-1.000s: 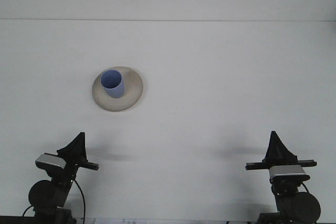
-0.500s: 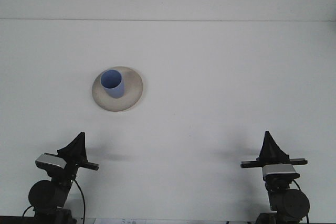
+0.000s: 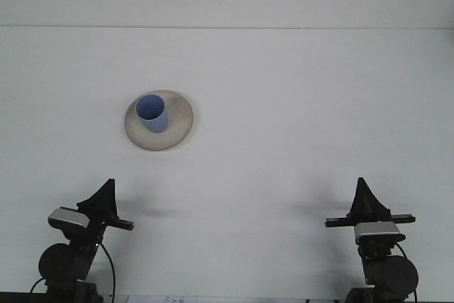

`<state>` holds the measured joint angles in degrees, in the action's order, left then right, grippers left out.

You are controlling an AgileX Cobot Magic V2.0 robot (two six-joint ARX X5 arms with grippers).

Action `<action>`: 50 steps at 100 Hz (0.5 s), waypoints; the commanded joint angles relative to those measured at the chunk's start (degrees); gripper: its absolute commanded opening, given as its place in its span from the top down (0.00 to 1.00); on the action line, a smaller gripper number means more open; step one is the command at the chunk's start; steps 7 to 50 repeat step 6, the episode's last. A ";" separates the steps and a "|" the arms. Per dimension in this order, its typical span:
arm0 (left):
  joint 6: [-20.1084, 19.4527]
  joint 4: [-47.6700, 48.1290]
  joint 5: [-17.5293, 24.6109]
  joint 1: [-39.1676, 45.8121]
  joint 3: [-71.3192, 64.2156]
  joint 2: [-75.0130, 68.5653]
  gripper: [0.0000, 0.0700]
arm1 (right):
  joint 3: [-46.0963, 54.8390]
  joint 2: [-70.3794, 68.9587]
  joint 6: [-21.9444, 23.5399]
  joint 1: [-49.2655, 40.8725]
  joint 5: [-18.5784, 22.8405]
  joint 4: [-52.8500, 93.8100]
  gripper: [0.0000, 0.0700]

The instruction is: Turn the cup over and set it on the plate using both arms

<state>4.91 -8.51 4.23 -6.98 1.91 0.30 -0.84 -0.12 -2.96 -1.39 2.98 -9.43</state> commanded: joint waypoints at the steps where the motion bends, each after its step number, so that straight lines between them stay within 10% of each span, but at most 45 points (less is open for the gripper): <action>1: -0.81 -0.57 0.07 0.00 -1.09 -0.09 0.98 | 0.11 0.04 0.17 -0.04 0.00 -0.44 1.00; 50: -0.81 -0.57 0.07 0.00 -1.09 -0.09 0.98 | 0.11 0.04 0.17 -0.07 0.00 -0.44 1.00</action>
